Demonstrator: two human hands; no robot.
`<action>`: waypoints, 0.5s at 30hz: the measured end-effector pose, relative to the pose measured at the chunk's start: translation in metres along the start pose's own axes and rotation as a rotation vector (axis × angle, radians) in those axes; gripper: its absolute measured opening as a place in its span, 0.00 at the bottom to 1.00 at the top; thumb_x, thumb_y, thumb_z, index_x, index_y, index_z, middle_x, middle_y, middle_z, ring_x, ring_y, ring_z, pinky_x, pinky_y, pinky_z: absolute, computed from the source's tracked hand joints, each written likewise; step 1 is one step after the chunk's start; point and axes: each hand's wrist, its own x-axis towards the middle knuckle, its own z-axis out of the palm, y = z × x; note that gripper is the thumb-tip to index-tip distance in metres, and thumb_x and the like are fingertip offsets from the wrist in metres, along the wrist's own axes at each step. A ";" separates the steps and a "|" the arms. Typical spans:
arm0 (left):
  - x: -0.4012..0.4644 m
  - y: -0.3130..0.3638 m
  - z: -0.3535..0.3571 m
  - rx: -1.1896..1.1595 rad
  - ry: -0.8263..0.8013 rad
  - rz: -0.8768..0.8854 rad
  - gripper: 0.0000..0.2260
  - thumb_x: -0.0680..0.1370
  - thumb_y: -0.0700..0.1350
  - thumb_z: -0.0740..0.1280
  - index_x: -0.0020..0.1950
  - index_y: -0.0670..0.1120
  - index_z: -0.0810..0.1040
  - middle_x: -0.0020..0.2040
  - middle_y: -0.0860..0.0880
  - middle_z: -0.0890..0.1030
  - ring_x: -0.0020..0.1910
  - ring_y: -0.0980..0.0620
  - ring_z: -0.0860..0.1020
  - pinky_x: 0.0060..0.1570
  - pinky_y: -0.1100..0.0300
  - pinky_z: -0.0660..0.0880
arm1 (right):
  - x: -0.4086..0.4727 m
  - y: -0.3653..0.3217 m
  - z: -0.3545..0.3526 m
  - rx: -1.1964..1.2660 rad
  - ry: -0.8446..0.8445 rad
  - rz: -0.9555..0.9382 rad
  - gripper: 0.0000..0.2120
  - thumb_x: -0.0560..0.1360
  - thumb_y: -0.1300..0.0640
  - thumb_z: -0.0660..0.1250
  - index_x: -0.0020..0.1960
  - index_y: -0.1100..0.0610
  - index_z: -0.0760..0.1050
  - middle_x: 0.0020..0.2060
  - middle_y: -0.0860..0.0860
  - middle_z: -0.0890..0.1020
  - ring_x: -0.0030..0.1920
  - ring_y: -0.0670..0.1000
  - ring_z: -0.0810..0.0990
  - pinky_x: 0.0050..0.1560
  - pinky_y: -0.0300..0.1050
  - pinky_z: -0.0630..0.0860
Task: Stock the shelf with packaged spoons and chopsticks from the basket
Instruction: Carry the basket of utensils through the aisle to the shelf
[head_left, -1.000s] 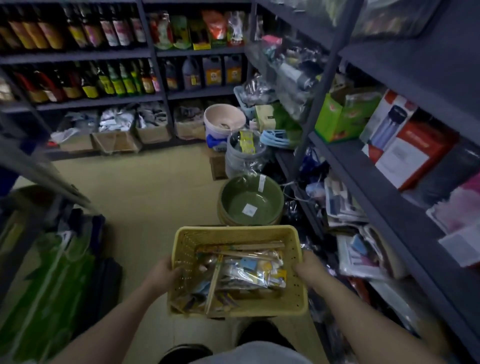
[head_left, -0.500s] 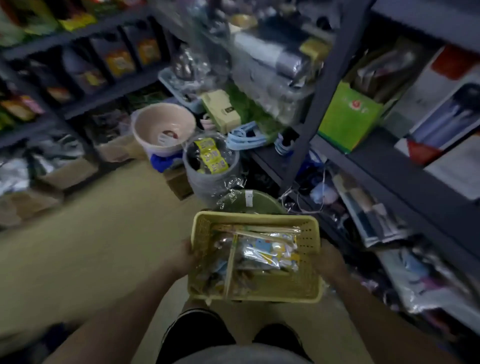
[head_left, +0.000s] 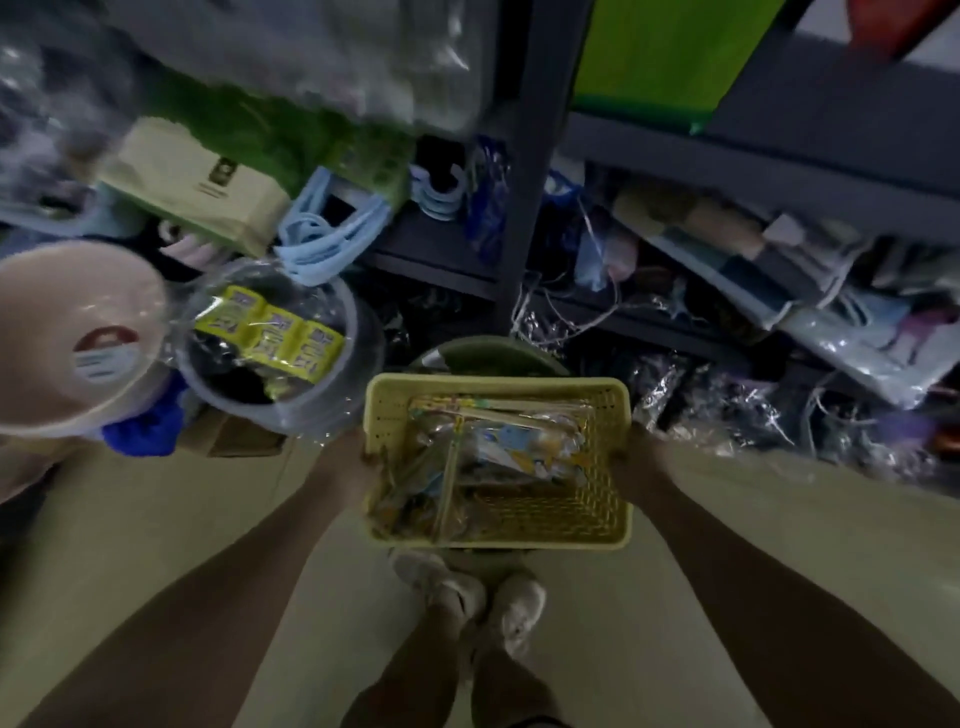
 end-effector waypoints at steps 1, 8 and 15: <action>0.015 -0.002 0.007 0.019 0.016 0.018 0.15 0.72 0.42 0.64 0.58 0.40 0.75 0.56 0.39 0.79 0.57 0.39 0.77 0.55 0.47 0.75 | 0.009 0.004 0.006 0.030 0.003 0.025 0.13 0.74 0.65 0.57 0.58 0.67 0.70 0.47 0.62 0.77 0.48 0.60 0.77 0.48 0.52 0.75; 0.074 -0.015 0.042 0.178 0.086 0.026 0.12 0.74 0.34 0.62 0.32 0.46 0.68 0.32 0.48 0.72 0.31 0.51 0.70 0.27 0.65 0.62 | 0.054 0.027 0.069 0.181 -0.043 0.100 0.16 0.72 0.61 0.62 0.60 0.61 0.71 0.52 0.62 0.80 0.50 0.62 0.80 0.48 0.54 0.79; 0.089 -0.032 0.057 0.285 0.201 0.037 0.19 0.73 0.34 0.60 0.64 0.37 0.68 0.63 0.35 0.73 0.60 0.37 0.72 0.55 0.47 0.71 | 0.032 0.013 0.081 -0.048 0.256 -0.053 0.26 0.75 0.60 0.60 0.72 0.59 0.59 0.70 0.60 0.63 0.68 0.62 0.64 0.65 0.58 0.66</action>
